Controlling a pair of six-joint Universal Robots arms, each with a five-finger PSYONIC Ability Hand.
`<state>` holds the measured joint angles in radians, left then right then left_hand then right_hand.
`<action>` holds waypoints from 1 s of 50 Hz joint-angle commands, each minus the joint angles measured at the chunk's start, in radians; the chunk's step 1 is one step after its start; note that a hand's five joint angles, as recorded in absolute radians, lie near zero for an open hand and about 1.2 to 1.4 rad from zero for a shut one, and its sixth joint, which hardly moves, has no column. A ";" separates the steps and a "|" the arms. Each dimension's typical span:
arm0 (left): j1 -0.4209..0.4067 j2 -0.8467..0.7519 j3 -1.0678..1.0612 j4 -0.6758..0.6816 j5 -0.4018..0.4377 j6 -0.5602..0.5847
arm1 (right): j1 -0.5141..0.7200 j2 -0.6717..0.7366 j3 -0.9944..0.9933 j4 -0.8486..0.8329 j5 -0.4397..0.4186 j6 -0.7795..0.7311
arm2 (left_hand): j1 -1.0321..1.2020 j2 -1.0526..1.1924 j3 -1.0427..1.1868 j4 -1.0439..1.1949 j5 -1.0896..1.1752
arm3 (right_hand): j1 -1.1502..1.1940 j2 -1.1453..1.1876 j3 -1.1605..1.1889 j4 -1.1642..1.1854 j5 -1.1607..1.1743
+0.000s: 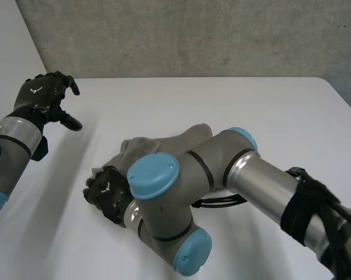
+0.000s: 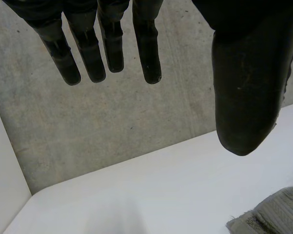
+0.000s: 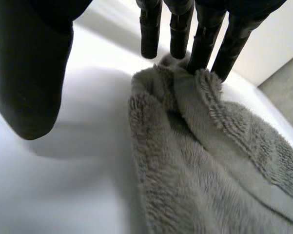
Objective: Fold the towel.
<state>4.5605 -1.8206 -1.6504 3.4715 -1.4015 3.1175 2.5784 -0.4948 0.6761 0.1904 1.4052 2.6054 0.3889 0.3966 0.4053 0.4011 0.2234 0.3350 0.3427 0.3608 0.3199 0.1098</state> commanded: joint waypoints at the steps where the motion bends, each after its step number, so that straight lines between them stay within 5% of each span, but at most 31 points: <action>1: -0.011 -0.002 0.000 0.000 0.001 0.003 | -0.043 -0.045 0.031 0.011 0.047 0.001 | -0.005 -0.013 -0.022 -0.017 -0.014 | -0.080 -0.087 -0.106 -0.065 -0.029; 15: -0.049 -0.002 -0.026 0.000 0.027 0.007 | -0.192 -0.303 0.243 0.000 0.024 0.068 | 0.010 0.002 -0.007 -0.003 0.001 | -0.089 -0.096 -0.114 -0.073 -0.038; 26: -0.138 -0.005 -0.049 -0.003 0.064 0.013 | -0.345 -0.430 0.421 0.008 -0.120 0.183 | 0.015 0.008 -0.001 0.003 0.006 | -0.068 -0.076 -0.094 -0.053 -0.017; 28: -0.141 -0.003 -0.051 -0.003 0.062 0.013 | -0.363 -0.450 0.469 0.003 -0.167 0.193 | 0.015 0.008 -0.001 0.003 0.006 | 0.334 0.326 0.308 0.349 0.385; 31: -0.141 -0.002 -0.051 -0.002 0.062 0.013 | -0.366 -0.458 0.488 -0.002 -0.186 0.194 | 0.013 0.005 -0.004 0.000 0.003 | 0.502 0.494 0.476 0.517 0.552; 34: -0.141 -0.002 -0.051 0.000 0.061 0.013 | -0.363 -0.461 0.490 -0.006 -0.204 0.197 | 0.010 0.002 -0.007 -0.003 0.001 | 0.340 0.332 0.314 0.355 0.391; 36: -0.140 -0.002 -0.051 0.000 0.059 0.013 | -0.354 -0.462 0.481 -0.006 -0.204 0.197 | 0.010 0.002 -0.007 -0.003 0.001 | -0.160 -0.168 -0.186 -0.145 -0.110; 50: -0.137 0.000 -0.051 0.001 0.058 0.007 | -0.356 -0.599 0.470 -0.011 -0.203 0.301 | 0.007 -0.001 -0.010 -0.006 -0.002 | -0.160 -0.168 -0.186 -0.145 -0.110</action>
<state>4.4302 -1.8209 -1.7002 3.4729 -1.3466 3.1264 2.2336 -1.0243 1.1422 0.1832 1.2019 2.8238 0.3894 0.3982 0.4053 0.4011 0.2239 0.2435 0.2438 0.2414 0.2502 0.0602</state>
